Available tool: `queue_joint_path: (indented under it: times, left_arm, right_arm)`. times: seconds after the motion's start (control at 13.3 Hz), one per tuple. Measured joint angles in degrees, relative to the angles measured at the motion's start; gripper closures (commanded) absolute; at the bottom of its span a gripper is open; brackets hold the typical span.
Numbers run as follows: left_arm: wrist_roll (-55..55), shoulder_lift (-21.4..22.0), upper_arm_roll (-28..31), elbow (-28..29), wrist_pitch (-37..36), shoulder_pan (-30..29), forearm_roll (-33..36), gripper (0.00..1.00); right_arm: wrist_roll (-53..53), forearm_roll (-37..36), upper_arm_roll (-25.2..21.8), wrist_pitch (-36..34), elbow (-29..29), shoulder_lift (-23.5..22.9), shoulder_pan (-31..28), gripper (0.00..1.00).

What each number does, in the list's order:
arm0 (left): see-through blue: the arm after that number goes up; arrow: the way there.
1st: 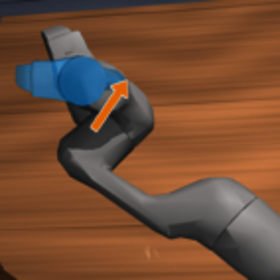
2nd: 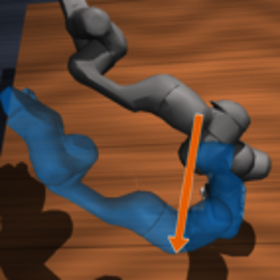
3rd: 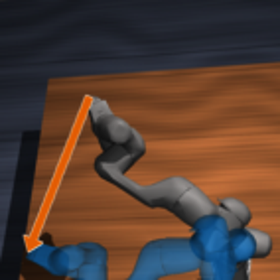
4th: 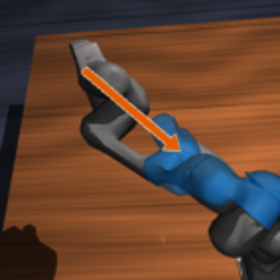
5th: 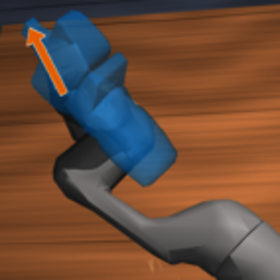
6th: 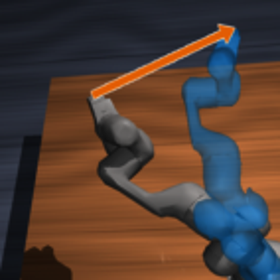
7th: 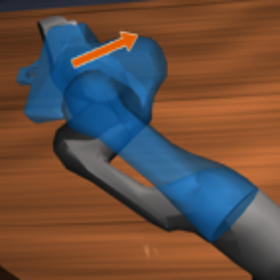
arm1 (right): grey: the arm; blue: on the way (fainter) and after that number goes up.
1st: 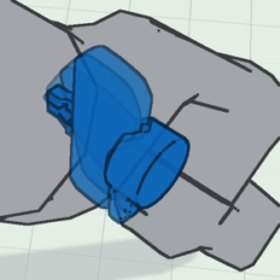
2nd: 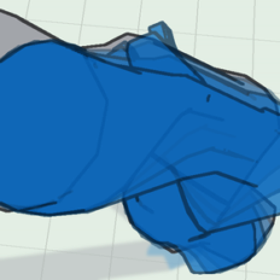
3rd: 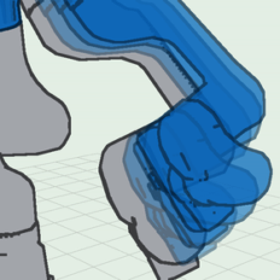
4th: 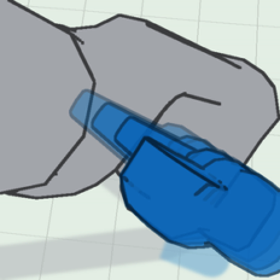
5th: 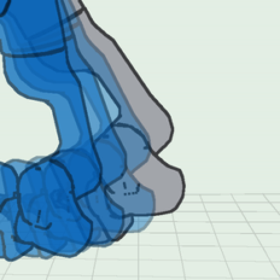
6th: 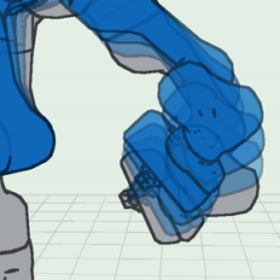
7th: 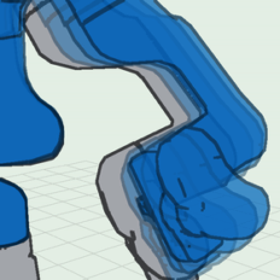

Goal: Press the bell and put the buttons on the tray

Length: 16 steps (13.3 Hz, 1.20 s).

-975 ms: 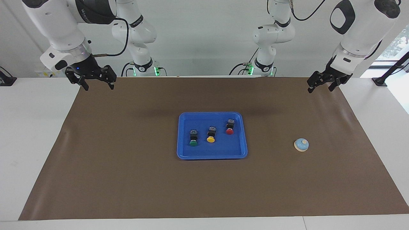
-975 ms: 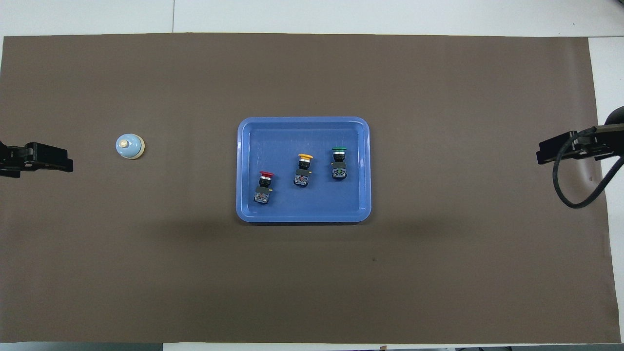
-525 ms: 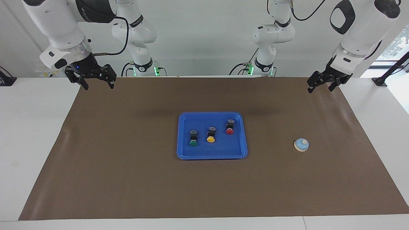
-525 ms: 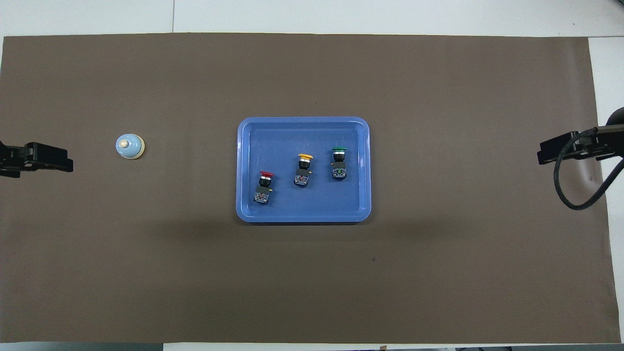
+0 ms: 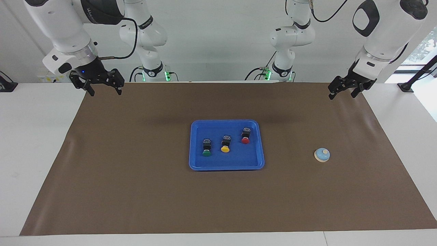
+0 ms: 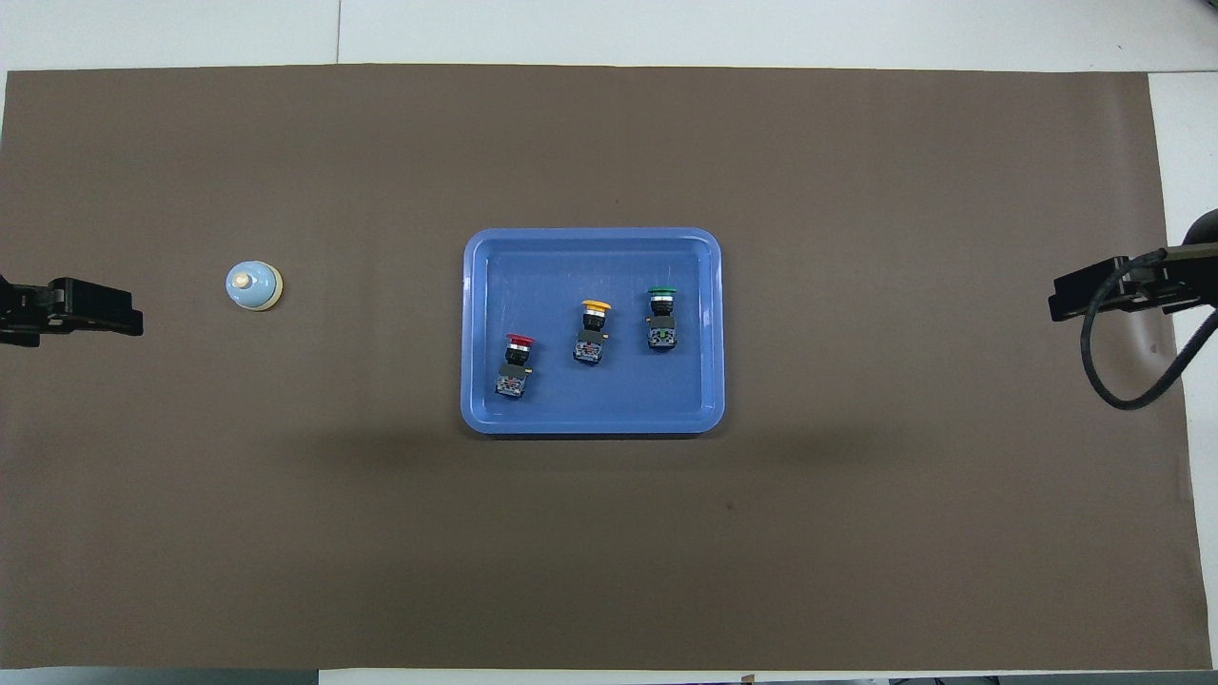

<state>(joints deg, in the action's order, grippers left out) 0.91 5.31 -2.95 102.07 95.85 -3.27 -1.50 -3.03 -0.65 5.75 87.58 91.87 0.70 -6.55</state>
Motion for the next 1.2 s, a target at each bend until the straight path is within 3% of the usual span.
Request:
queue_joint_path:
  times: [0.45,0.53,0.6,0.67,0.97,1.2]
  left_arm:
    - [0.02,0.0,0.0,0.0,0.0,0.0,0.0,0.0]
    - [0.03,0.0,0.0,0.0,0.07,0.0,0.0,0.25]
    - [0.03,0.0,-0.01,-0.02,0.38,0.0,0.0,0.78]
    - [0.02,0.0,-0.05,-0.02,1.15,0.01,0.0,1.0]
    - [0.02,-0.91,0.12,0.12,4.32,-0.06,0.0,1.0]
    - [0.02,-5.78,0.38,0.31,10.66,-0.15,0.0,1.0]
  right_arm:
    - [0.0,0.0,0.0,0.0,0.01,0.0,0.0,0.0]
    - [0.0,0.0,0.0,0.0,0.01,0.0,0.0,0.0]
    - [0.0,0.0,0.0,0.0,0.01,0.0,0.0,0.0]
    - [0.0,0.0,0.0,0.0,0.01,0.0,0.0,0.0]
    - [0.0,0.0,0.0,0.0,0.01,0.0,0.0,0.0]
    - [0.0,0.0,0.0,0.0,0.01,0.0,0.0,0.0]
